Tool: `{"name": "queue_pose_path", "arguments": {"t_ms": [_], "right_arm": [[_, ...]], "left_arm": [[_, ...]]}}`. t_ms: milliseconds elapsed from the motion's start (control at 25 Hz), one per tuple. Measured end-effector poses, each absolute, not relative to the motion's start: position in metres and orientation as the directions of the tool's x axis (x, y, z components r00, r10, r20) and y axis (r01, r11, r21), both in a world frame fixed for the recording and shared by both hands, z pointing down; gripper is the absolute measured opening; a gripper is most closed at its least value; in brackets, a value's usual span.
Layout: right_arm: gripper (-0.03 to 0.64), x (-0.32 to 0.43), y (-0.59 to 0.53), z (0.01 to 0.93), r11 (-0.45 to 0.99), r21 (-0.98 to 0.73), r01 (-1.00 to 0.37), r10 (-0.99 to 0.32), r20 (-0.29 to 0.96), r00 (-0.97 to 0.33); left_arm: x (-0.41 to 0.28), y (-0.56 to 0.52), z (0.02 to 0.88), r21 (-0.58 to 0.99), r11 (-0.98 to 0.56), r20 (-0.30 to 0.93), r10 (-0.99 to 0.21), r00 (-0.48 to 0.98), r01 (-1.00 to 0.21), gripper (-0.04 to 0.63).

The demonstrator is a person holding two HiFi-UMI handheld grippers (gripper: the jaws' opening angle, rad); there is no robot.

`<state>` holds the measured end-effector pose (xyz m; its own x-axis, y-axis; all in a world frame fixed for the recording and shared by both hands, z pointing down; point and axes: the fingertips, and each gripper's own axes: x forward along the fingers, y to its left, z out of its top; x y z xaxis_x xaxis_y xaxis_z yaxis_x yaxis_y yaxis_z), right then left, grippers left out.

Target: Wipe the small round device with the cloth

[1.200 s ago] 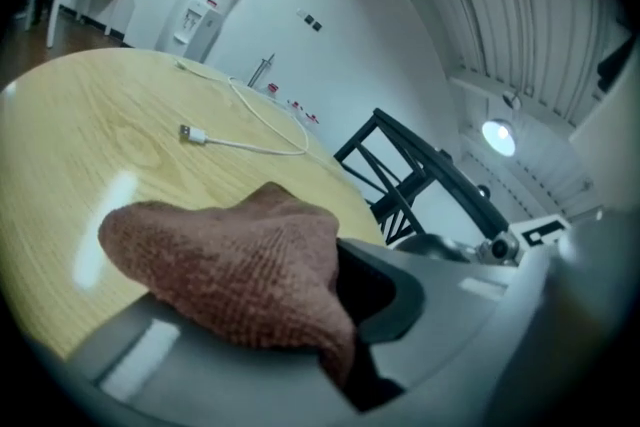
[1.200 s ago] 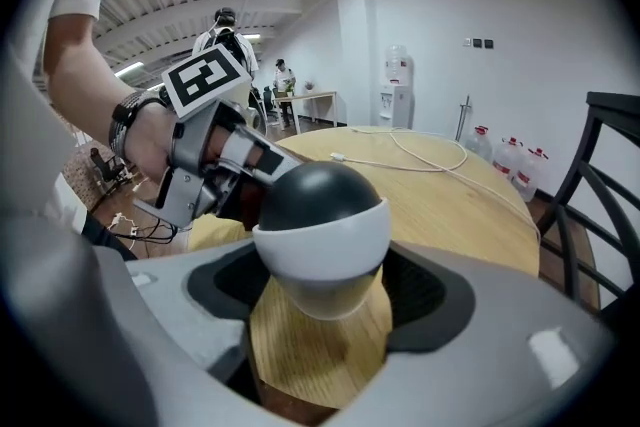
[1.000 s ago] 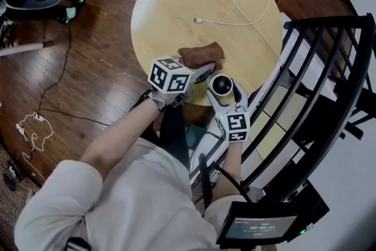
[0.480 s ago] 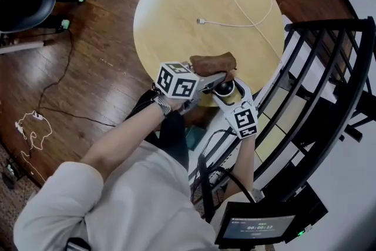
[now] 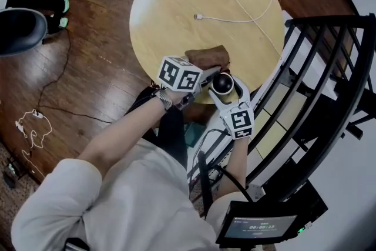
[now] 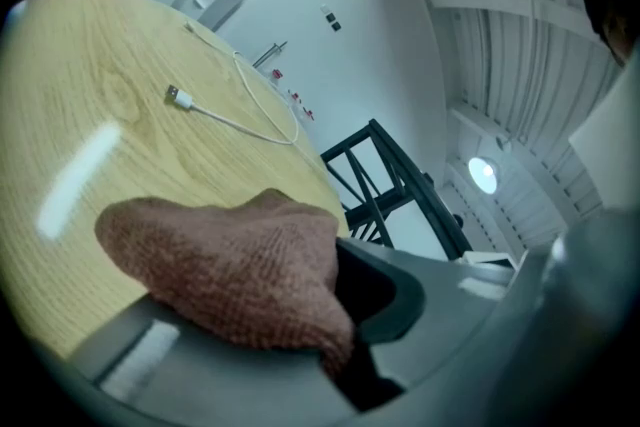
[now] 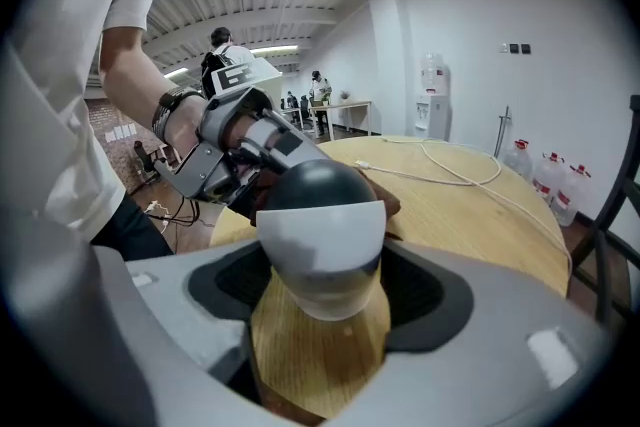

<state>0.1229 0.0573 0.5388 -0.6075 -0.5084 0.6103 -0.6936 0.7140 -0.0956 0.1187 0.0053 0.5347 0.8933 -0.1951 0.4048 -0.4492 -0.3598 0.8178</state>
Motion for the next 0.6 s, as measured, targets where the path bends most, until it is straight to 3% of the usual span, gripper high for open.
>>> {"name": "queue_pose_path", "arguments": {"t_ms": [600], "right_arm": [[0.344, 0.127, 0.059, 0.543, 0.554, -0.107, -0.826, -0.619, 0.61, -0.494]], "left_arm": [[0.106, 0.011, 0.566, 0.668, -0.47, 0.604, -0.11, 0.789, -0.577, 0.038]]}}
